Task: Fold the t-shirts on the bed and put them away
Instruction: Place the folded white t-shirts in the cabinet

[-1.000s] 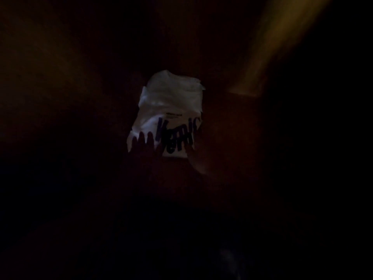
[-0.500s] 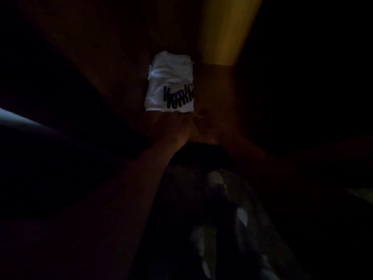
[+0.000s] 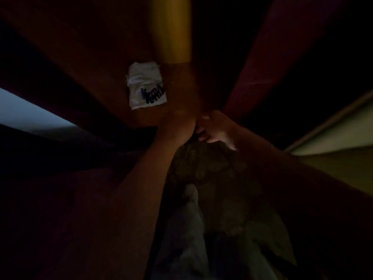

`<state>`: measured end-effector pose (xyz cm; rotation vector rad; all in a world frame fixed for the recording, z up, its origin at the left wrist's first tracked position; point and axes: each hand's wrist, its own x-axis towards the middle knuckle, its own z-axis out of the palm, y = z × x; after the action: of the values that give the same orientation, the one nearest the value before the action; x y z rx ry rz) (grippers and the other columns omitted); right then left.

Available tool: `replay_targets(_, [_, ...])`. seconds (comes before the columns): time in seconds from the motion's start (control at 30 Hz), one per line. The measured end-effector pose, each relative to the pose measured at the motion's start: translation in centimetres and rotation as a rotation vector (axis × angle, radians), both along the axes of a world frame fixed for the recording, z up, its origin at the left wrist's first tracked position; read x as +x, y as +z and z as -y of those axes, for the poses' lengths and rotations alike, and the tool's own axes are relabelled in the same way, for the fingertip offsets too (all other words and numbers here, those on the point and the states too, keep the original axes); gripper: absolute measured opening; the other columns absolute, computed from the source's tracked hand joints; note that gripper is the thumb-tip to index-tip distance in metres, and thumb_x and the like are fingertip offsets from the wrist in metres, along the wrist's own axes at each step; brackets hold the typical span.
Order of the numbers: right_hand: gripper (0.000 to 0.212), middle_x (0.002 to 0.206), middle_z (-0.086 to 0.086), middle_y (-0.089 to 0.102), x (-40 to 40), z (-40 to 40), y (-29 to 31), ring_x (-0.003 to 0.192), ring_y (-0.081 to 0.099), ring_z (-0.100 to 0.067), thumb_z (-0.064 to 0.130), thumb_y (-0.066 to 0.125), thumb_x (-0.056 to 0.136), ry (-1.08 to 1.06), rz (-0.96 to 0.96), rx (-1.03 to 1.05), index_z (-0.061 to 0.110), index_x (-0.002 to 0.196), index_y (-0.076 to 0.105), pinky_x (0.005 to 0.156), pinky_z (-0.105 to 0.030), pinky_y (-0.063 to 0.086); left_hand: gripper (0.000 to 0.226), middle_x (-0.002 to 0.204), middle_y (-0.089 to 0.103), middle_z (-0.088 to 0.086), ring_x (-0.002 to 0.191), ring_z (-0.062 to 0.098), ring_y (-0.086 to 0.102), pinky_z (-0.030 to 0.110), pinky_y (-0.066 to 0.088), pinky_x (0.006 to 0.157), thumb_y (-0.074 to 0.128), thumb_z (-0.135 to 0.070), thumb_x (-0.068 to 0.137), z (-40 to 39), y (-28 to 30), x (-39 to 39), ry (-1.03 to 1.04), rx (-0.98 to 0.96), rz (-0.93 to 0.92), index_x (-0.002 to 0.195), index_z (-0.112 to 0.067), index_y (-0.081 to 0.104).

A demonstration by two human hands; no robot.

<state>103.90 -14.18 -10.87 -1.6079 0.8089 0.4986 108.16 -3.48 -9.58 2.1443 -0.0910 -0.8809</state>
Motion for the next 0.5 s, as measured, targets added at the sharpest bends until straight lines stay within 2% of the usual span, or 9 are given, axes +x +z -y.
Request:
replay_targets(0.07, [0.036,0.122,-0.016,0.063,-3.5,1.2,2.2,0.088,0.061,-0.022,0.027,0.042,0.105,-0.010,0.001,-0.025,0.004,0.128,0.057,0.070,-0.025,0.050,0.027,0.088,0.056,0.001,0.086,0.017,0.052,0.034,0.041,0.084,0.044,-0.018,0.101,1.7,2.2,-1.6,-0.099,0.056,0.079,0.076,-0.020,0.054])
replay_targets(0.13, [0.032,0.109,-0.014,0.066,-7.8,3.0,4.5,0.087,0.063,-0.022,0.028,0.046,0.103,-0.088,0.044,-0.109,0.005,0.120,0.061,0.067,-0.024,0.049,0.025,0.082,0.052,-0.008,0.078,0.008,0.050,0.029,0.037,0.082,0.048,-0.018,0.101,3.7,5.0,-5.1,-0.146,0.004,0.097,0.077,-0.023,0.055])
replay_targets(0.2, [0.028,0.101,-0.012,0.066,-12.0,5.2,6.2,0.079,0.064,-0.021,0.025,0.048,0.101,-0.184,0.055,-0.163,0.003,0.112,0.063,0.063,-0.024,0.048,0.019,0.100,0.063,-0.001,0.090,0.013,0.058,0.030,0.040,0.084,0.049,-0.020,0.101,5.5,6.5,-8.4,-0.198,-0.032,0.084,0.103,-0.012,0.066])
replay_targets(0.23, [0.024,0.098,-0.013,0.066,-13.6,6.1,7.0,0.075,0.063,-0.021,0.022,0.049,0.101,-0.218,0.050,-0.184,0.003,0.106,0.063,0.061,-0.025,0.048,0.026,0.114,0.065,0.006,0.099,0.019,0.060,0.032,0.043,0.085,0.050,-0.022,0.101,6.3,7.2,-9.7,-0.227,-0.047,0.075,0.117,-0.007,0.065])
replay_targets(0.33, [0.016,0.094,-0.019,0.066,-19.8,8.6,10.0,0.071,0.060,-0.024,0.015,0.049,0.098,-0.337,0.049,-0.213,0.006,0.094,0.061,0.060,-0.031,0.046,0.034,0.126,0.062,0.001,0.111,0.018,0.059,0.028,0.042,0.086,0.049,-0.028,0.102,9.1,10.7,-14.6,-0.354,-0.028,0.074,0.129,-0.013,0.061])
replay_targets(0.4, [0.019,0.096,-0.027,0.069,-23.3,9.3,11.9,0.075,0.063,-0.029,0.014,0.049,0.096,-0.373,0.048,-0.238,0.003,0.092,0.063,0.063,-0.035,0.046,0.025,0.111,0.062,-0.006,0.105,0.014,0.057,0.032,0.044,0.088,0.048,-0.030,0.102,10.4,12.3,-17.6,-0.427,-0.044,0.081,0.116,-0.021,0.066])
replay_targets(0.47, [0.022,0.097,-0.025,0.071,-27.1,10.1,13.5,0.086,0.067,-0.033,0.018,0.051,0.093,-0.449,0.026,-0.279,0.003,0.093,0.067,0.075,-0.041,0.052,0.019,0.098,0.062,-0.002,0.098,0.018,0.058,0.038,0.048,0.091,0.048,-0.029,0.101,12.4,14.1,-20.8,-0.530,-0.064,0.100,0.094,-0.023,0.065])
replay_targets(0.5, [0.023,0.097,-0.023,0.071,-29.1,10.5,14.5,0.089,0.069,-0.034,0.021,0.052,0.093,-0.511,0.013,-0.280,0.004,0.094,0.068,0.078,-0.042,0.054,0.022,0.100,0.064,0.002,0.098,0.021,0.060,0.039,0.048,0.092,0.049,-0.029,0.101,13.3,15.1,-22.7,-0.588,-0.080,0.099,0.094,-0.019,0.066])
